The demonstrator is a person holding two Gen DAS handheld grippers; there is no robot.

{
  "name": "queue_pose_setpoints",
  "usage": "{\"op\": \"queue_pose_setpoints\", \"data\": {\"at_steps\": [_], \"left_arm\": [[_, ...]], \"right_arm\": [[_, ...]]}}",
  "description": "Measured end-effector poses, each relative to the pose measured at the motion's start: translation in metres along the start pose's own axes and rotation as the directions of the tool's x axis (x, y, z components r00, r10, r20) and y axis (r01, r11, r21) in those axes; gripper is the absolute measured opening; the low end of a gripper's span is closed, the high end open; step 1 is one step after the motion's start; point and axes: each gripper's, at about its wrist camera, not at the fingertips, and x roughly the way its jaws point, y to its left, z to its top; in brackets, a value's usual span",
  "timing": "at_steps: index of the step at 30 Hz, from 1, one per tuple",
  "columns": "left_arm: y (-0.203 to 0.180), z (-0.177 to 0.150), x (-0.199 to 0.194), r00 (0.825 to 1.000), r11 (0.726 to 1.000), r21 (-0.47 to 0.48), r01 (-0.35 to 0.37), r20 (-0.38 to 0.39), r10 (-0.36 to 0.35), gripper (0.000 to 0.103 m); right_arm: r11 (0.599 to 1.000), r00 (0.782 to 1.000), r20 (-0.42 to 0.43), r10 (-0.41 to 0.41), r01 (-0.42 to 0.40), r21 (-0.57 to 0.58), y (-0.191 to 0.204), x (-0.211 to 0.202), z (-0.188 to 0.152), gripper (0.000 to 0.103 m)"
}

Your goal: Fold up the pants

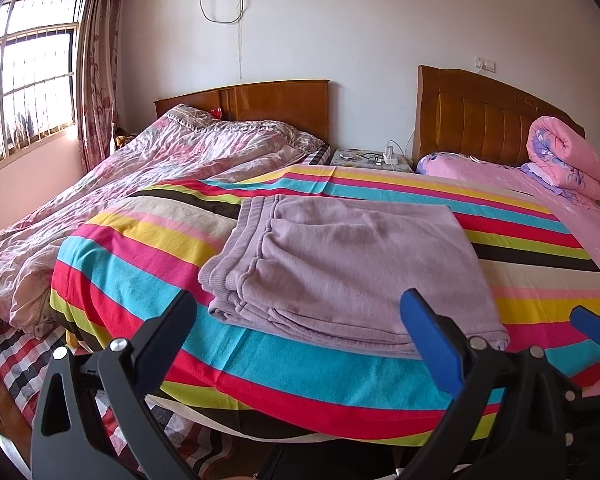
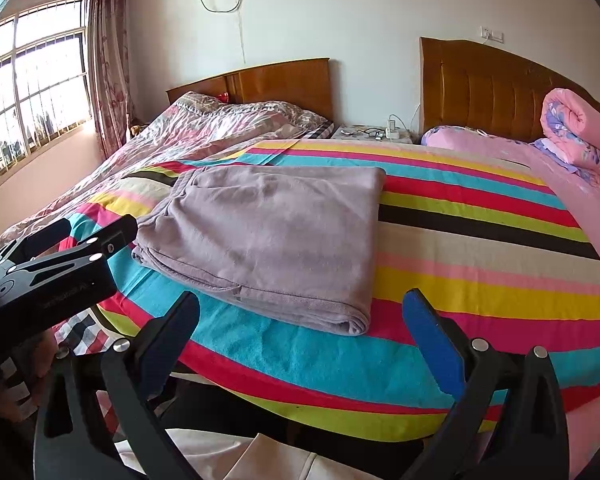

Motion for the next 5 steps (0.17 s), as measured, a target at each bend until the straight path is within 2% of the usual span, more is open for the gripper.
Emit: {"op": "queue_pose_setpoints", "data": {"at_steps": [5], "left_arm": [[0.0028, 0.0013, 0.0002, 1.0, 1.0, -0.016, 0.0, -0.002, 0.0, 0.102]], "right_arm": [[1.0, 1.0, 0.007, -0.004, 0.004, 0.014, -0.0036, -0.0009, -0.0007, 0.098]]}}
